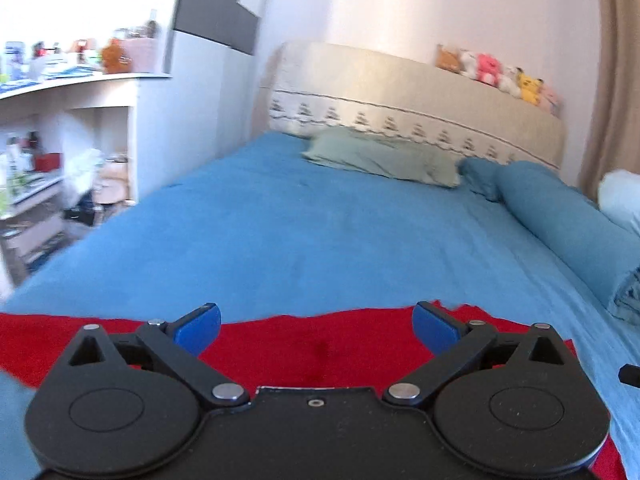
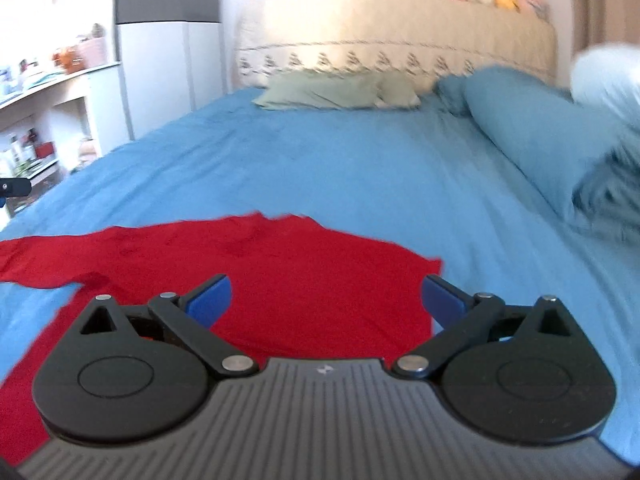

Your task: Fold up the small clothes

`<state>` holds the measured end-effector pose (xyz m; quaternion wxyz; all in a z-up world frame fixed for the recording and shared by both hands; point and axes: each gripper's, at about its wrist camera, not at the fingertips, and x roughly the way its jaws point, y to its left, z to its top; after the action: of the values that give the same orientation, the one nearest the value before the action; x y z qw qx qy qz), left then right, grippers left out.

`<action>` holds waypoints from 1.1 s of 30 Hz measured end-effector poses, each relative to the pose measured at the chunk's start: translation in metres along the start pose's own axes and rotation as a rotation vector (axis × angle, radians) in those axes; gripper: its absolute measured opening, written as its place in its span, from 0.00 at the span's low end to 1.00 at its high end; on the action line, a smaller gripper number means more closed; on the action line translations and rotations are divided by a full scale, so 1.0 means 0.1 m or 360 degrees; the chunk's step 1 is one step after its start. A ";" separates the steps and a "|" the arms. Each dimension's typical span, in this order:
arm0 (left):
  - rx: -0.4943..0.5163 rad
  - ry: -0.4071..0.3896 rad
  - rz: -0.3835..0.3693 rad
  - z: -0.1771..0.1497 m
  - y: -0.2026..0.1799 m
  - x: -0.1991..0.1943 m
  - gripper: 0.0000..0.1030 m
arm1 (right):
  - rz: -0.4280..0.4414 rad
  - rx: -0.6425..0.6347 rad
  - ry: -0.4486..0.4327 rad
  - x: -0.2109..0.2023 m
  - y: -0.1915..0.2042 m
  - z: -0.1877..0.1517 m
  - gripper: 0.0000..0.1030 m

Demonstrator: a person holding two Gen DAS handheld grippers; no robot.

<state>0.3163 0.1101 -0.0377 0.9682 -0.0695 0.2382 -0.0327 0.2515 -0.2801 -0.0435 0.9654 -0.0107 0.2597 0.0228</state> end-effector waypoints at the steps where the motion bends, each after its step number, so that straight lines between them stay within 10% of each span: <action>1: -0.0013 0.0006 0.0019 0.02 0.08 -0.09 1.00 | 0.0011 -0.0020 -0.0002 -0.04 0.10 0.06 1.00; 15: -0.0522 0.0081 0.0299 -0.31 1.93 -0.43 0.98 | 0.0342 -0.0252 0.0065 0.05 2.02 0.10 1.00; 24: -0.0852 0.0169 0.0338 -0.69 2.82 0.11 0.68 | 0.0387 -0.0361 0.0166 0.37 2.84 -0.22 1.00; 33: -0.0852 0.0125 0.0396 -0.69 3.02 0.46 0.38 | 0.0369 -0.0327 0.0218 0.61 2.92 -0.38 1.00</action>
<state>0.3342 0.3957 -0.1651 0.9020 -0.2914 0.2824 0.1476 0.2707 0.0124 -0.1097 0.9302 -0.0808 0.3206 0.1597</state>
